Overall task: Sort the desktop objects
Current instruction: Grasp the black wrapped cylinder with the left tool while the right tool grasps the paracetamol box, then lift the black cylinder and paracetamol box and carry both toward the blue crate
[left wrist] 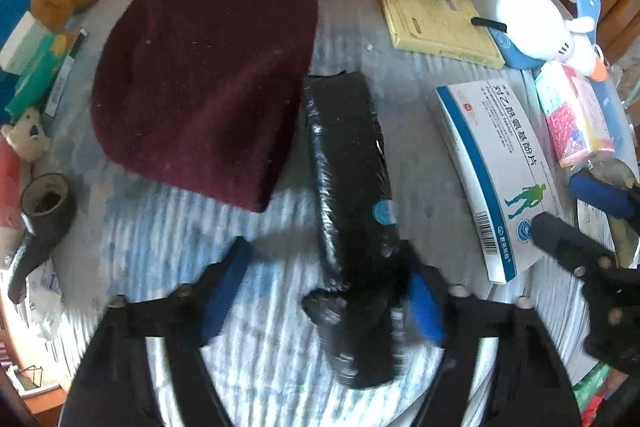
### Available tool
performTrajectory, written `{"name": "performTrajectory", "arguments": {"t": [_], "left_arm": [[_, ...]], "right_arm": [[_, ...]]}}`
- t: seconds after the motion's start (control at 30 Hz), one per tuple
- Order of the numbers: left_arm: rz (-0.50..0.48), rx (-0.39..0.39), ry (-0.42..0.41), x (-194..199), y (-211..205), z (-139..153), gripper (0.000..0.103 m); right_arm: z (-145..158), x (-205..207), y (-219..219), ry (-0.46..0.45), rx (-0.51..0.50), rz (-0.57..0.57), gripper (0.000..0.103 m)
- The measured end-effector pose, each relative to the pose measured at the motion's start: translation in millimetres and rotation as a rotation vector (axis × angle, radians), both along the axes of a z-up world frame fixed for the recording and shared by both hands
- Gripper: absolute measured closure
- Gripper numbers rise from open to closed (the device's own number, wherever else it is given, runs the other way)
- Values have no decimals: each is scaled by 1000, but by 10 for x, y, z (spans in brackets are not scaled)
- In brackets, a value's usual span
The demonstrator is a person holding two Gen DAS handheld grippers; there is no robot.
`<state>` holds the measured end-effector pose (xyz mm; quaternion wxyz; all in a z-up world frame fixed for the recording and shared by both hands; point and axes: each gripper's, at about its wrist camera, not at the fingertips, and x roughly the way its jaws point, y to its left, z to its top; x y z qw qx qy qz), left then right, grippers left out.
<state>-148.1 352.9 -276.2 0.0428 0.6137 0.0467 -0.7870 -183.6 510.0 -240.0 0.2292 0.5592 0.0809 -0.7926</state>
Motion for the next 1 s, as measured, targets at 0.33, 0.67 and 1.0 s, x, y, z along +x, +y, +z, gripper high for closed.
{"name": "performTrajectory", "arguments": {"t": [0.33, 0.67, 1.0], "left_arm": [[5, 11, 4, 52, -146, -22, 68], [-33, 18, 0, 7, -137, -188, 67], [-26, 11, 134, 123, -159, 350, 68]], "right_arm": [[-117, -93, -240, 48, 69, -11, 5], [-291, -158, -412, 36, 138, 15, 30], [100, -78, -473, 89, 47, 34, 31]]}}
